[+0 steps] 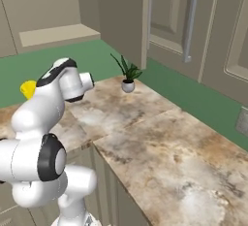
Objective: Move the cup from next to the sink to the open cabinet. Then, move the bowl with the avocado to the fridge to clear the area for faucet cleaning.
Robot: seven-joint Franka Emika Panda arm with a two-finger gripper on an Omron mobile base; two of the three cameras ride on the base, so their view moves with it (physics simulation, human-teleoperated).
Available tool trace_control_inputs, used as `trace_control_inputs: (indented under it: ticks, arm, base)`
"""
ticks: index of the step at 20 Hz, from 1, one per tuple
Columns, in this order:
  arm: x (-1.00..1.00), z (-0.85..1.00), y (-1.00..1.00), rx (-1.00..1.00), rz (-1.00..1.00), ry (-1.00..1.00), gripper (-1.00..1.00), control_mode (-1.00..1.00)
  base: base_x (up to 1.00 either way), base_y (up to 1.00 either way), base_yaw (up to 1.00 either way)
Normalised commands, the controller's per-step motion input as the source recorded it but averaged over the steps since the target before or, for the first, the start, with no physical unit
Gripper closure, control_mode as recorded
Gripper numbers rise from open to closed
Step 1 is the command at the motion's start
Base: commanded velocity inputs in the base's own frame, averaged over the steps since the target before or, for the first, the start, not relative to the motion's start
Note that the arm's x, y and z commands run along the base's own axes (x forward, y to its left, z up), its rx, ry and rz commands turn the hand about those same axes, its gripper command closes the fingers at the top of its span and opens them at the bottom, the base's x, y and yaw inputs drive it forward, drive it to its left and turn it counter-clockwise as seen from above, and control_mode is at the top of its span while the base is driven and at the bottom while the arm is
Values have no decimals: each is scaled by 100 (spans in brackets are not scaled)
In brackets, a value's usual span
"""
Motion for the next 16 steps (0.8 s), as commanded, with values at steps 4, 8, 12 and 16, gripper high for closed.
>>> trace_control_inputs:
  ticks: [4, 8, 12, 16]
  arm:
    - [-1, 62, 13, 5, -30, -15, 100, -100]
    - [-18, 84, -1, 22, -38, -3, 100, -100]
    - [0, 100, -16, 25, -38, 2, 100, -100]
    - [5, 100, -13, 26, -32, 8, 100, -100]
  base:
    - [0, 0, 0]
    - [0, 0, 0]
    - [0, 0, 0]
    - [0, 0, 0]
